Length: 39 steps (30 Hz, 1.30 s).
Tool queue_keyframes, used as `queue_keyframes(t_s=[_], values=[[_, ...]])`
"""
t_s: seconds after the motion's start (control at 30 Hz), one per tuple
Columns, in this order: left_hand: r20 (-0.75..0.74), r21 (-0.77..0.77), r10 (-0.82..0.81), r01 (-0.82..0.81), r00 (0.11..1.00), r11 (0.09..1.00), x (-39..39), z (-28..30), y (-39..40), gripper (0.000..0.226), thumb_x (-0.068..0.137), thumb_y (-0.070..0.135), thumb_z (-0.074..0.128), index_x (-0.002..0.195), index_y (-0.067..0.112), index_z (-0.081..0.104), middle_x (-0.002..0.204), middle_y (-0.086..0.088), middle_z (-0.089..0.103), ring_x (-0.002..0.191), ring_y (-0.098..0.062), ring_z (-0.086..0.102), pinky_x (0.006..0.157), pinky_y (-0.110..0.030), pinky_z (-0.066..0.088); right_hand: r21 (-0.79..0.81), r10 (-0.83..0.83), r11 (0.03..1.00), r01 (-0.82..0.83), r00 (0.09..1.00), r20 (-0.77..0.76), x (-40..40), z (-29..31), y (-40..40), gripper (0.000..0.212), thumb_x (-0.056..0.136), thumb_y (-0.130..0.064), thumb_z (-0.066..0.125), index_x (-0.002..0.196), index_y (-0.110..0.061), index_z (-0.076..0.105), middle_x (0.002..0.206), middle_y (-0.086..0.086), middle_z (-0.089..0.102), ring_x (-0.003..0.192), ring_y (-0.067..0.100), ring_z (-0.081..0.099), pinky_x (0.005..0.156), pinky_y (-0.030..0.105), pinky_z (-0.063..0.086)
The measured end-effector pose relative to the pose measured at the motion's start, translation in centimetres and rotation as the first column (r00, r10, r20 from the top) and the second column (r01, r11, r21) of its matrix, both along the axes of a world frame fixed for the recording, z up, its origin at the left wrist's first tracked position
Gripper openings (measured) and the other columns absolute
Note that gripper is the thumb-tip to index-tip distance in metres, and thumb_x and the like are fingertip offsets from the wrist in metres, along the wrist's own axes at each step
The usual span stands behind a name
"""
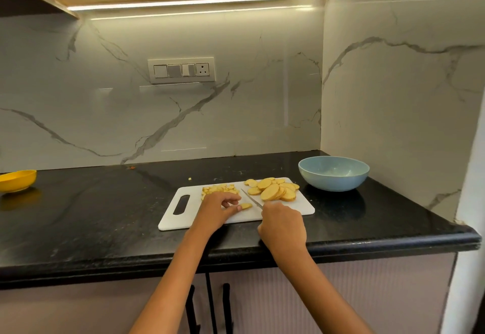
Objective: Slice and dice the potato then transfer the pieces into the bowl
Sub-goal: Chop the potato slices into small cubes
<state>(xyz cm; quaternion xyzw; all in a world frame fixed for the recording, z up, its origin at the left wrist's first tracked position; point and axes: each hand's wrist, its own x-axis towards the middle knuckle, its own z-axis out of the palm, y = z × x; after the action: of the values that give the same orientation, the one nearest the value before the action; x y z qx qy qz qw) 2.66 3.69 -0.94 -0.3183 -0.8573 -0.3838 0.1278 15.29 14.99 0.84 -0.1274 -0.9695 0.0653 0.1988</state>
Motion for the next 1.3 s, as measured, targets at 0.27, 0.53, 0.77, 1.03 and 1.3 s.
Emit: queue_keyframes(t_s=[0.27, 0.53, 0.77, 1.03, 1.3], values=[[-0.006, -0.010, -0.026, 0.025, 1.000, 1.000, 0.2, 0.1, -0.1, 0.021, 0.084, 0.018, 0.068, 0.104, 0.015, 0.072, 0.103, 0.001, 0.070, 0.084, -0.006, 0.057, 0.078, -0.018, 0.042, 0.064, 0.026, 0.998, -0.030, 0.997, 0.066, 0.7, 0.7, -1.0, 0.024, 0.096, -0.019, 0.047, 0.117, -0.009, 0.056, 0.106, 0.007, 0.062, 0.090, 0.018, 0.062, 0.076, 0.025, 0.046], [0.018, 0.003, -0.035, 0.035, 0.999, 0.999, 0.1, 0.1, -0.2, 0.019, 0.083, 0.019, 0.069, 0.101, 0.014, 0.073, 0.101, 0.002, 0.070, 0.084, -0.007, 0.057, 0.078, -0.020, 0.043, -0.077, 0.000, 0.997, 0.002, 1.000, 0.022, 1.0, 0.5, -0.9, 0.023, 0.096, -0.020, 0.047, 0.115, -0.012, 0.057, 0.105, 0.005, 0.061, 0.090, 0.017, 0.062, 0.079, 0.026, 0.050], [0.034, -0.010, -0.004, 0.005, 0.999, 1.000, 0.1, 0.2, -0.1, 0.012, 0.083, 0.019, 0.069, 0.093, 0.017, 0.075, 0.096, 0.005, 0.071, 0.086, -0.008, 0.059, 0.082, -0.031, 0.049, -0.067, 0.036, 0.997, -0.032, 0.997, 0.062, 1.2, 0.9, -1.1, 0.025, 0.096, -0.022, 0.046, 0.116, -0.011, 0.056, 0.104, 0.007, 0.061, 0.091, 0.019, 0.062, 0.080, 0.028, 0.049], [0.060, -0.056, 0.048, -0.045, 0.997, 0.997, 0.0, 0.8, 0.3, 0.008, 0.080, 0.021, 0.072, 0.086, 0.018, 0.076, 0.072, 0.012, 0.060, 0.060, -0.005, 0.046, 0.064, -0.028, 0.040, -0.006, 0.034, 0.999, -0.034, 0.997, 0.075, 0.2, 1.5, -1.8, 0.025, 0.097, -0.018, 0.045, 0.119, -0.010, 0.053, 0.113, 0.008, 0.060, 0.098, 0.021, 0.059, 0.078, 0.027, 0.043], [0.070, -0.033, 0.072, -0.070, 0.995, 0.997, -0.2, 0.0, 0.1, 0.010, 0.082, 0.027, 0.070, 0.089, 0.022, 0.075, 0.095, 0.008, 0.069, 0.068, -0.006, 0.048, 0.067, -0.029, 0.044, 0.164, 0.048, 0.984, -0.062, 0.995, 0.083, 1.2, 0.5, -2.1, 0.025, 0.099, -0.015, 0.041, 0.120, -0.009, 0.053, 0.112, 0.008, 0.060, 0.098, 0.020, 0.060, 0.077, 0.027, 0.044]])
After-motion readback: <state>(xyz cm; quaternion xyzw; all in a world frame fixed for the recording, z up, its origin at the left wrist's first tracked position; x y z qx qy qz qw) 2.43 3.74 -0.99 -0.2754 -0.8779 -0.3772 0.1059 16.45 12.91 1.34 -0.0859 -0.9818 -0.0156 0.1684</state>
